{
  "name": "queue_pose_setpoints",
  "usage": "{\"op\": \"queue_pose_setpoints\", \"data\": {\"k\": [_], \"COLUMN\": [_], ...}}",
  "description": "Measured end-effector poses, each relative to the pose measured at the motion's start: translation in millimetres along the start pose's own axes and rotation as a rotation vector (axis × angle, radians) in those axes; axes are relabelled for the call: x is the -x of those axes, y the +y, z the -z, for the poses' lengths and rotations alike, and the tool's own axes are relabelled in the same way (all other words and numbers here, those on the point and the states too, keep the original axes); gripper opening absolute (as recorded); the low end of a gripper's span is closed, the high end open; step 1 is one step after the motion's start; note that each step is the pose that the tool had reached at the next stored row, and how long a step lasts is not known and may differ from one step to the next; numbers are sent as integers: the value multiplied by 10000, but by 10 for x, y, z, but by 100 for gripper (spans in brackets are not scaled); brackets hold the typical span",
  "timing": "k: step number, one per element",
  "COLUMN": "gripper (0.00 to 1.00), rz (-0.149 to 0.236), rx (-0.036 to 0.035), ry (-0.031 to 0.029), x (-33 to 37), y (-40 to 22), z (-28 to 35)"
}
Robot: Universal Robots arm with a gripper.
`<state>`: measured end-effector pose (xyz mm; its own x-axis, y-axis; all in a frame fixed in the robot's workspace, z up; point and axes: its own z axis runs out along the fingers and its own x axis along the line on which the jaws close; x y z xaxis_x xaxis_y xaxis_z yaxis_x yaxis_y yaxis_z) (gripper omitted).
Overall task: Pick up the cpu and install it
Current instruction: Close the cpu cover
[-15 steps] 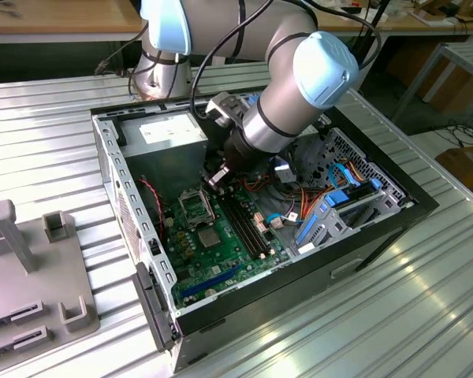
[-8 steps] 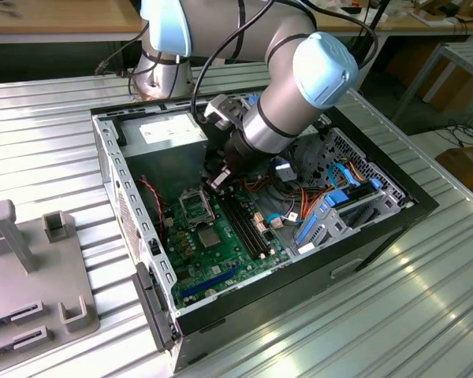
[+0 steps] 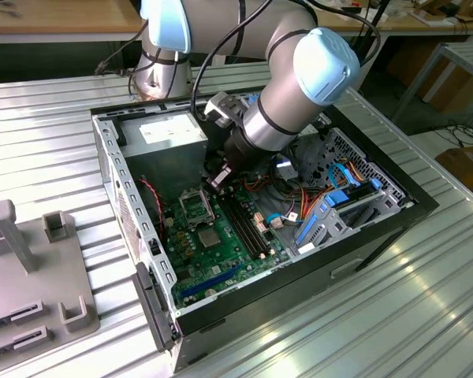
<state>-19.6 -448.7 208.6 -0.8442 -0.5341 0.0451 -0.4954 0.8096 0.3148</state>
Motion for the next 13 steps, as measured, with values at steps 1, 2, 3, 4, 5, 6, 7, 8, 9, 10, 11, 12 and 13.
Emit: {"op": "queue_pose_setpoints", "data": {"k": [1, 2, 3, 4, 5, 6, 7, 8, 9, 10, 11, 12, 13], "gripper": [11, 11, 11, 11, 11, 11, 11, 11, 11, 11, 11, 11, 11], "rz": [1, 0, 5, 18, 24, 27, 28, 29, 33, 36, 39, 50, 64], "rx": [1, 0, -1, -6, -28, -76, -138, -194, -247, -264, -284, -317, -349], "ry": [-1, -1, 1, 0, -10, -27, -34, -43, -62, -71, -89, -128, -172], "x": [0, 0, 0, 1, 0, 0, 0, 0, -1, -1, -3, -4, -8], "y": [0, 0, -1, -3, -3, -4, -4, -4, -4, -4, -3, -2, -1], "z": [0, -1, -4, -8, -11, -13, -13, -14, -15, -14, -14, -16, -23]}}
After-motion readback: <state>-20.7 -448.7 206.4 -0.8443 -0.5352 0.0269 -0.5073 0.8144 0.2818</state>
